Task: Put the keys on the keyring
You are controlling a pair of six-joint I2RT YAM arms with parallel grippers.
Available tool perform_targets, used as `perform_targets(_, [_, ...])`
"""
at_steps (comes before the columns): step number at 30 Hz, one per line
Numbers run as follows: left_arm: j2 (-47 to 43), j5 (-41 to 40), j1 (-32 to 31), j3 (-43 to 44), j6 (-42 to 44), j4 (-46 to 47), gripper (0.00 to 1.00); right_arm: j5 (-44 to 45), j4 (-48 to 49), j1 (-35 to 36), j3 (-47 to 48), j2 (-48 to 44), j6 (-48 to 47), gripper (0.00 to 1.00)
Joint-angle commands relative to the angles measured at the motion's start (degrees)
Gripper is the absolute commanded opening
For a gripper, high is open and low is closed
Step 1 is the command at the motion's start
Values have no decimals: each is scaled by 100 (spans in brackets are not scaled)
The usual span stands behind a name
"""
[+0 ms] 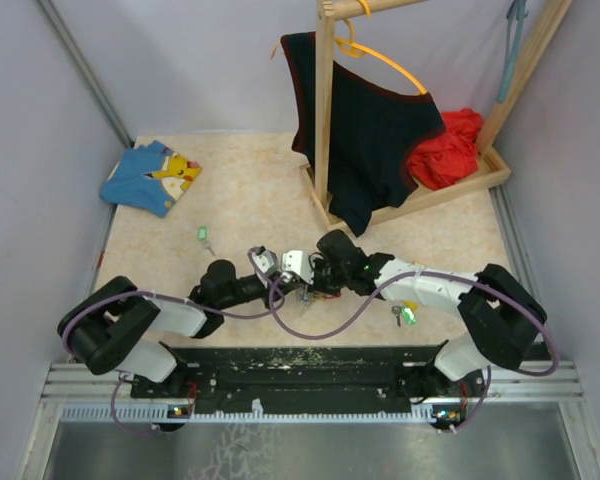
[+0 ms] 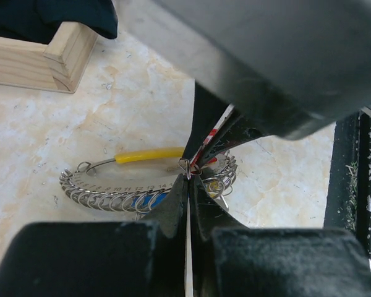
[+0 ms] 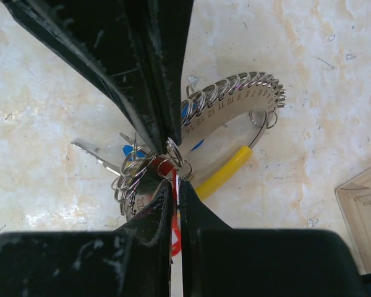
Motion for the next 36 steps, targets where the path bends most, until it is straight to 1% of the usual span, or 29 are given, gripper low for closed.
perform_targets(1, [-117,148,-16,-40,111,455,1,-59,-880,-75,632,274,175,0])
perform_targets(5, [-91,196,-25,-40,166,453,1,-93,-1513,-81,1176,598,245,0])
perform_targets(9, [-132,164,-25,-31,225,340,1,-125,-1570,-117,1246,592,302,0])
perform_targets(10, [-145,150,-25,-25,255,300,1,-130,-1530,-131,1193,498,333,3])
perform_targets(14, [-185,119,-25,19,355,78,1,-71,-1038,-216,750,-218,488,24])
perform_targets(16, [-179,135,-25,45,381,7,1,-22,-683,-249,400,-619,592,30])
perform_targets(21, [-153,251,-23,128,445,-142,1,-414,655,-285,-386,-1271,752,35])
perform_targets(24, [-225,361,-25,149,560,-262,1,-701,1396,-322,-684,-1292,635,36])
perform_targets(27, [-335,450,-25,177,725,-449,1,-934,1802,-378,-742,-1118,478,37])
perform_targets(33, [-432,650,-25,231,903,-686,1,-1617,2155,-588,-625,-666,240,38])
perform_targets(36, [-450,658,-25,238,929,-711,1,-1934,2022,-625,-530,-506,86,38])
